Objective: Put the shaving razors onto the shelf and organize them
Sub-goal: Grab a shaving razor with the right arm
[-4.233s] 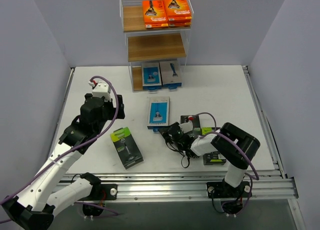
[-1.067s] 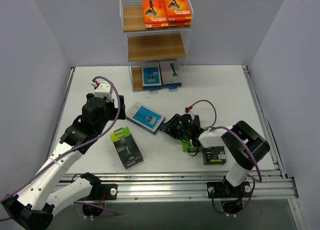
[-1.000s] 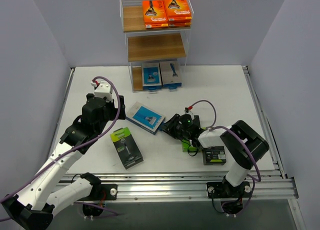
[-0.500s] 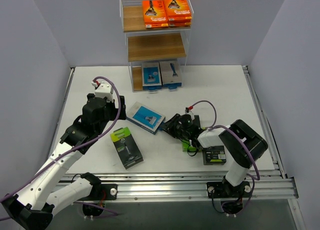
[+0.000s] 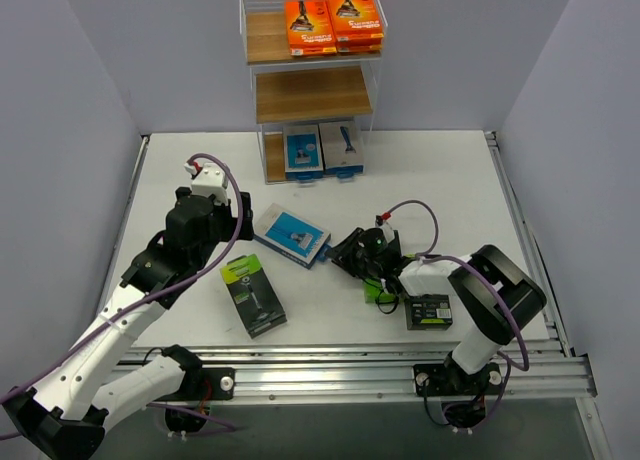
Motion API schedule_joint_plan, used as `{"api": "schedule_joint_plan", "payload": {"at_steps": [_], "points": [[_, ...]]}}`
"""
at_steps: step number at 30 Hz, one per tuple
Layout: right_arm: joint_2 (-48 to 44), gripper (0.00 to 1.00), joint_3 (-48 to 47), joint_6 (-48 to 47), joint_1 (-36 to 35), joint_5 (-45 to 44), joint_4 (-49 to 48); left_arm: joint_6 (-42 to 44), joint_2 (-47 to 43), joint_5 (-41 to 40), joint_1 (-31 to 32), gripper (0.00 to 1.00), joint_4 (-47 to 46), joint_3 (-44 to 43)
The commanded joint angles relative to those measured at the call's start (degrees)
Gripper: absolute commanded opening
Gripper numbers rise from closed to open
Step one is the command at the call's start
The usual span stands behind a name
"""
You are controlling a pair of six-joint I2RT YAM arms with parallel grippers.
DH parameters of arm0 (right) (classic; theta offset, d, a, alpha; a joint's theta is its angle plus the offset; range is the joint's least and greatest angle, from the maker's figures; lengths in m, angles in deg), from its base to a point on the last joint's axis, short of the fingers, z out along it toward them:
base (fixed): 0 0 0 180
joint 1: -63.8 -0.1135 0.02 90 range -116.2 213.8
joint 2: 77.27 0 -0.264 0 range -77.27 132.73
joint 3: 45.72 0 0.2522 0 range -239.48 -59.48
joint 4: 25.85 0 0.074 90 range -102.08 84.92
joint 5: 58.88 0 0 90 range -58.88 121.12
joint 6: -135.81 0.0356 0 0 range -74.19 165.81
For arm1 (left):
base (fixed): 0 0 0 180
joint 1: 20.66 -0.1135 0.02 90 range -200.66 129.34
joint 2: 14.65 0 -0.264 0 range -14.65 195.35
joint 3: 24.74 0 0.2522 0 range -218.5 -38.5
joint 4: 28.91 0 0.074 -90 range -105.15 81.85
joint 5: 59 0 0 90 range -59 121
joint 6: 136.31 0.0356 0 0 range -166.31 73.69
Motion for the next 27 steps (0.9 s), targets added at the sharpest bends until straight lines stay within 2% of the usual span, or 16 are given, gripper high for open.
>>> {"api": "schedule_joint_plan", "payload": {"at_steps": [1,12,27], "points": [[0.22,0.3,-0.31,0.16,0.1,-2.92,5.14,0.58,-0.15,-0.12,0.25,0.96,-2.05,0.08],[6.46,0.29,-3.12,1.04,-0.26,-2.57,1.89,0.5,0.12,0.4,0.16,0.96,-2.05,0.08],[9.45,0.25,-4.53,2.18,-0.61,-2.39,0.22,0.41,-0.15,1.37,0.25,0.96,-2.14,-0.01]]}}
